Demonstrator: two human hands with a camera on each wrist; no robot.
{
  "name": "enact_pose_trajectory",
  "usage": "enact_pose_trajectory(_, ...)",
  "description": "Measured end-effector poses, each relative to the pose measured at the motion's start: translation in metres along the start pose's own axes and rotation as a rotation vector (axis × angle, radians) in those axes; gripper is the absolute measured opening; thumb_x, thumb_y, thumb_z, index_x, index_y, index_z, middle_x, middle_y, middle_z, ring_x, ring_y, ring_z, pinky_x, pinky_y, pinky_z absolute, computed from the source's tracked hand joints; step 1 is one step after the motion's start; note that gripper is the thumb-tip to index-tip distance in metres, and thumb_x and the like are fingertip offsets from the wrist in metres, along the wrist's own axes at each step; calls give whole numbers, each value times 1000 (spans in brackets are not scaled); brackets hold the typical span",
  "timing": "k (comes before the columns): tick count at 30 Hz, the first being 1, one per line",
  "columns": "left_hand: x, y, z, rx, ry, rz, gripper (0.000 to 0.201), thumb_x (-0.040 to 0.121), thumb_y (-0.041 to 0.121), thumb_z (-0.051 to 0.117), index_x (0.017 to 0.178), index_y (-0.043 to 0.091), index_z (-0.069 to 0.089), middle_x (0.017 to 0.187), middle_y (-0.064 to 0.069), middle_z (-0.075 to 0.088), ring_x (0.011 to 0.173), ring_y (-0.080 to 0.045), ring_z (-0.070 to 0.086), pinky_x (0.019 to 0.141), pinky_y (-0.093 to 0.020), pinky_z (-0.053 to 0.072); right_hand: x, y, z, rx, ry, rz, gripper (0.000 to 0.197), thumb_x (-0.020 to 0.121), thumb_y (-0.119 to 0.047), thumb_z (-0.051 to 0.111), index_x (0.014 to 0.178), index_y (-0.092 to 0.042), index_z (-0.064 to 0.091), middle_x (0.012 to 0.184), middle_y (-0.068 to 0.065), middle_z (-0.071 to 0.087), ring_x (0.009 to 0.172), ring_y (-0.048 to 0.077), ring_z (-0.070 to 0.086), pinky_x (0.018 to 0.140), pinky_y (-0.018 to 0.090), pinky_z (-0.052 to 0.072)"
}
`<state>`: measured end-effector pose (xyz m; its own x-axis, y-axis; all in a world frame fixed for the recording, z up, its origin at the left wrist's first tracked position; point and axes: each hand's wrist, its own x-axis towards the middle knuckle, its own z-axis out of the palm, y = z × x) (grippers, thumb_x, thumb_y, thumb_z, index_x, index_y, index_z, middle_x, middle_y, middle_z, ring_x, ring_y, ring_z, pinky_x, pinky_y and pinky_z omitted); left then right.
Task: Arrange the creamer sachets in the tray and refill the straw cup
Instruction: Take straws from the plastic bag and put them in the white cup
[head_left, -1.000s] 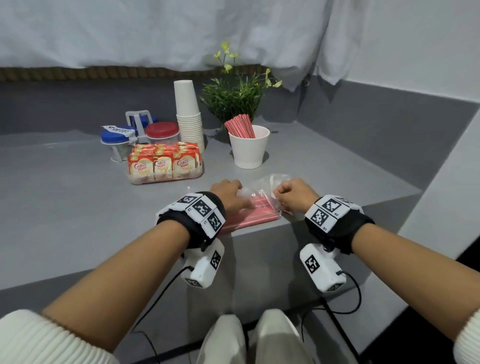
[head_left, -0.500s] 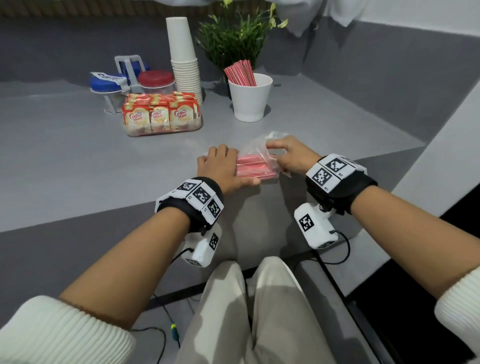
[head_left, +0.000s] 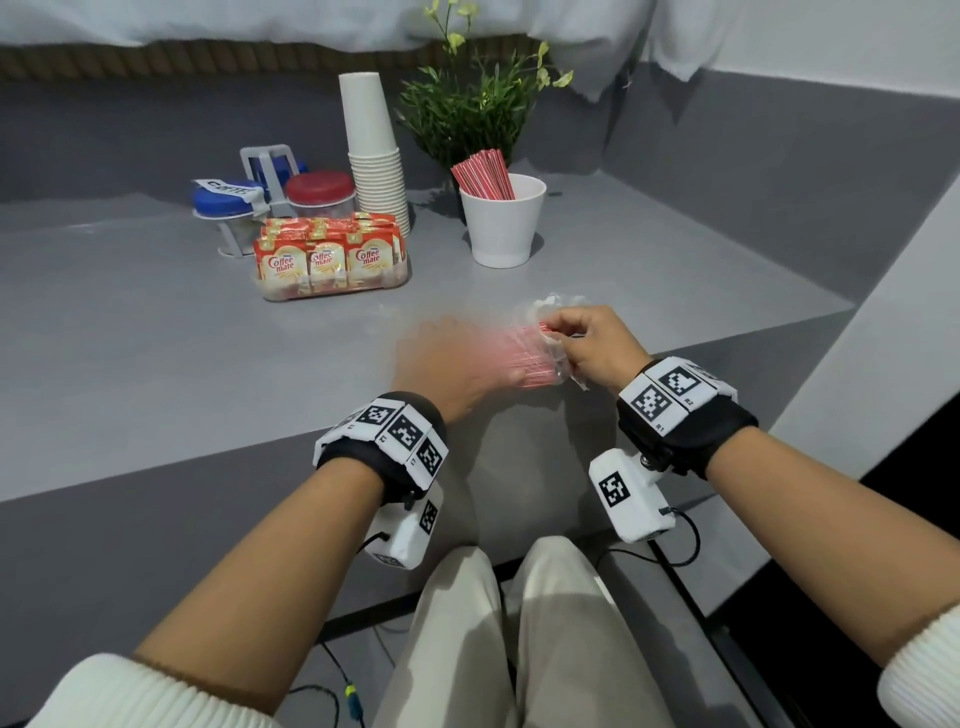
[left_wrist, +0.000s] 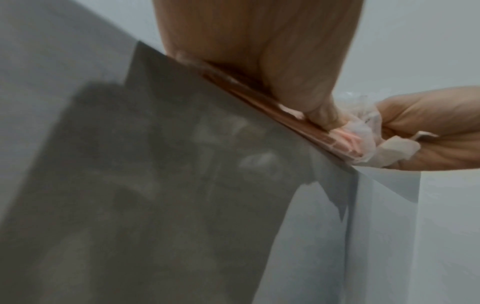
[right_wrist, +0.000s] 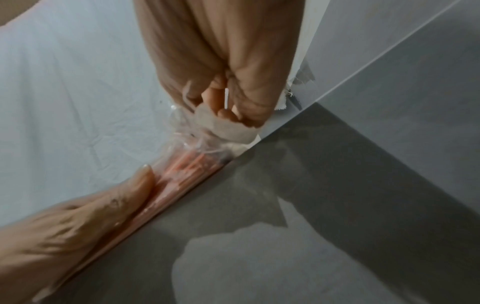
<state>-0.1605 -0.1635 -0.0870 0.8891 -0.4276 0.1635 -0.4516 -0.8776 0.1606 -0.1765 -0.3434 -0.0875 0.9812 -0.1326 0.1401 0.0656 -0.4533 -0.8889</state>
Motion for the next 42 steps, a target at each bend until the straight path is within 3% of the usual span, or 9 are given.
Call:
enact_pose_trajectory(4, 2, 0, 1, -49, 11, -23, 60, 87, 63, 33, 121, 15, 42, 120, -6, 46, 113, -25, 41, 97, -41, 30, -2, 2, 5, 159, 130, 63, 18, 87, -4, 58, 101, 5, 66, 68, 6, 60, 46, 0, 54, 43, 10, 38)
enact_pose_trajectory(6, 2, 1, 1, -48, 20, -29, 55, 91, 59, 28, 119, 15, 43, 119, -7, 46, 112, -26, 41, 96, -40, 30, -7, 0, 6, 295, 132, 88, 19, 88, -1, 55, 102, 11, 62, 62, 8, 52, 32, 0, 44, 35, 10, 34)
enact_pose_trajectory(10, 5, 2, 3, -25, 31, -40, 48, 95, 52, 23, 114, 14, 45, 116, -7, 47, 109, -27, 42, 94, -40, 30, -7, -5, 2, 275, 32, 70, 17, 90, 2, 51, 92, -9, 64, 70, 10, 52, 44, 15, 41, 37, 20, 32)
enact_pose_trajectory(16, 9, 0, 2, -66, 7, -46, 45, 96, 50, 23, 113, 14, 45, 116, -7, 48, 110, -27, 42, 94, -40, 29, -5, -5, -1, 375, 110, 79, 9, 86, 2, 57, 91, 1, 65, 63, 7, 54, 33, 2, 40, 35, 14, 35)
enact_pose_trajectory(21, 11, 2, 3, -77, 1, -85, 46, 96, 50, 23, 112, 13, 45, 118, -8, 48, 111, -27, 41, 94, -42, 30, -3, -2, -17, 641, 215, 154, 14, 87, 2, 57, 75, -5, 61, 60, 3, 57, 37, 2, 40, 36, 12, 34)
enact_pose_trajectory(29, 14, 5, 4, -83, 5, -127, 45, 97, 49, 22, 110, 13, 46, 116, -8, 49, 111, -26, 43, 95, -43, 31, 3, -2, -8, 540, 40, 204, 10, 87, -2, 56, 95, 5, 56, 65, 10, 47, 30, 4, 40, 30, 14, 31)
enact_pose_trajectory(32, 14, 4, 4, -102, -2, -128, 43, 97, 48, 22, 110, 14, 45, 116, -7, 49, 111, -26, 42, 96, -43, 31, 5, -5, -15, 528, 72, 185, 5, 86, -2, 58, 84, 2, 60, 54, 9, 52, 30, 4, 39, 30, 13, 31)
enact_pose_trajectory(37, 14, 5, 3, -97, -19, -138, 41, 98, 46, 21, 111, 14, 44, 118, -7, 48, 111, -25, 42, 96, -42, 30, 12, -10, -28, 725, 176, 194, 9, 86, -2, 59, 77, -2, 57, 58, 3, 61, 34, 2, 42, 33, 11, 33)
enact_pose_trajectory(42, 14, 5, 4, -92, -23, -143, 40, 98, 45, 21, 110, 15, 43, 117, -7, 48, 111, -26, 42, 96, -42, 30, 16, -16, -16, 850, 11, 266, 11, 85, -5, 61, 90, 4, 59, 64, 9, 53, 35, 4, 41, 33, 12, 35)
